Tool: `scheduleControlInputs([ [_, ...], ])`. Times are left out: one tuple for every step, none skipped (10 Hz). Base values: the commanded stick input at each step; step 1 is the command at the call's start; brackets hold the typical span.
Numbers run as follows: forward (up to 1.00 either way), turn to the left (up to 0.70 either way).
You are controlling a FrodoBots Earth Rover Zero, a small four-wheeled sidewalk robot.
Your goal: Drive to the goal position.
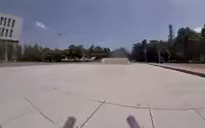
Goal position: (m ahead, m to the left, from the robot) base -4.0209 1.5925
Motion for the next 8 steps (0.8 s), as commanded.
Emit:
scheduleControlInputs([
  [0.0,0.45],
  [0.0,0.45],
  [0.0,0.45],
  [0.0,0.45],
  [0.0,0.45],
  [0.0,0.45],
  [0.0,0.45],
  [0.0,0.45],
])
